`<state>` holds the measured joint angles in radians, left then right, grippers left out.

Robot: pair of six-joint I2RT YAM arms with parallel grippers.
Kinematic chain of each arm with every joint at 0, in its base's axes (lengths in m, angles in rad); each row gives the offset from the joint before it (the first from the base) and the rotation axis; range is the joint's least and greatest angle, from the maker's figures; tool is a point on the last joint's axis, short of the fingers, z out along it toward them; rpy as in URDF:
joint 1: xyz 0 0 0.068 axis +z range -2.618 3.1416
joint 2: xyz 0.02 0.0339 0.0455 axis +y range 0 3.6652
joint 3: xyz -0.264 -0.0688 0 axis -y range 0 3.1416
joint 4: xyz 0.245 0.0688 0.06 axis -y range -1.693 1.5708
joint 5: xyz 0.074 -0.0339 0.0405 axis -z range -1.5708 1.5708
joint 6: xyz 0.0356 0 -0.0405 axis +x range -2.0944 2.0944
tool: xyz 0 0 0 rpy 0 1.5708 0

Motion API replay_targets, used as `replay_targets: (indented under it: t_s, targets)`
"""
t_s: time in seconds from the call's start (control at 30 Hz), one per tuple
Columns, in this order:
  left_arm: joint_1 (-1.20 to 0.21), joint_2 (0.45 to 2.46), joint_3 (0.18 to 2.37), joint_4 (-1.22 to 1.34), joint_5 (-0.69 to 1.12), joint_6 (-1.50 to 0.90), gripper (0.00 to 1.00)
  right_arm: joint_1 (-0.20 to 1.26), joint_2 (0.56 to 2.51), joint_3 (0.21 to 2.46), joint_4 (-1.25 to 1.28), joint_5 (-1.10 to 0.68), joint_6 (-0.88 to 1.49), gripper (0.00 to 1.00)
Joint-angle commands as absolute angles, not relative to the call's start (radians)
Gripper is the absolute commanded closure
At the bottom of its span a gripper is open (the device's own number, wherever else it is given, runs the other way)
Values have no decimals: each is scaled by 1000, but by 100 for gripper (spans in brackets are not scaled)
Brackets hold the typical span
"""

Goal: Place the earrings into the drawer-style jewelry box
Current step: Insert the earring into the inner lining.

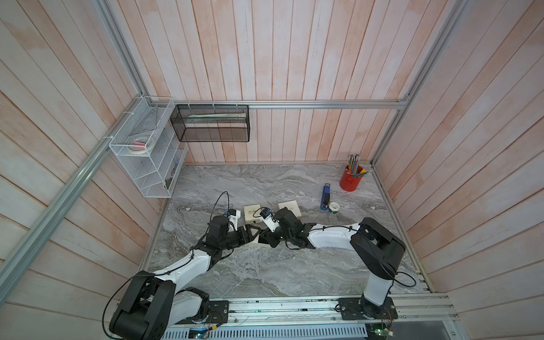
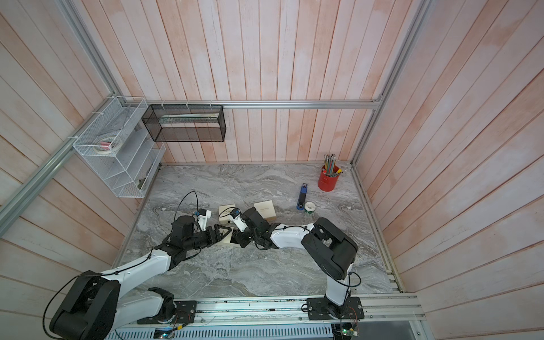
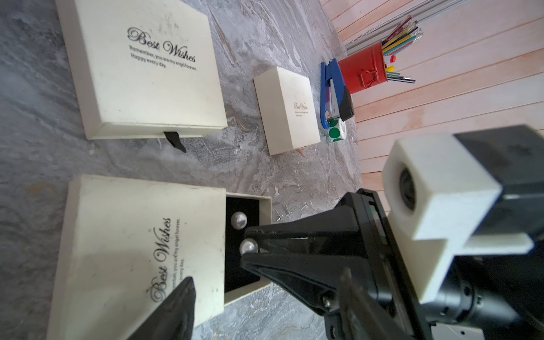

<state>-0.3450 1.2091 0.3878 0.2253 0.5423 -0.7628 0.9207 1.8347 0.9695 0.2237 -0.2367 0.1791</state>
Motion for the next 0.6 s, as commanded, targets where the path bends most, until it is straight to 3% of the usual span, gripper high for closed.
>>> replay_targets:
  t_s: [0.0,0.57]
  targets:
    - [-337,1218,403,250,542,-746,23,927,1856,978,205,-244,184,100]
    - [-336,1234,396,239,538,-743,23,927,1875,941,187,-248,181,100]
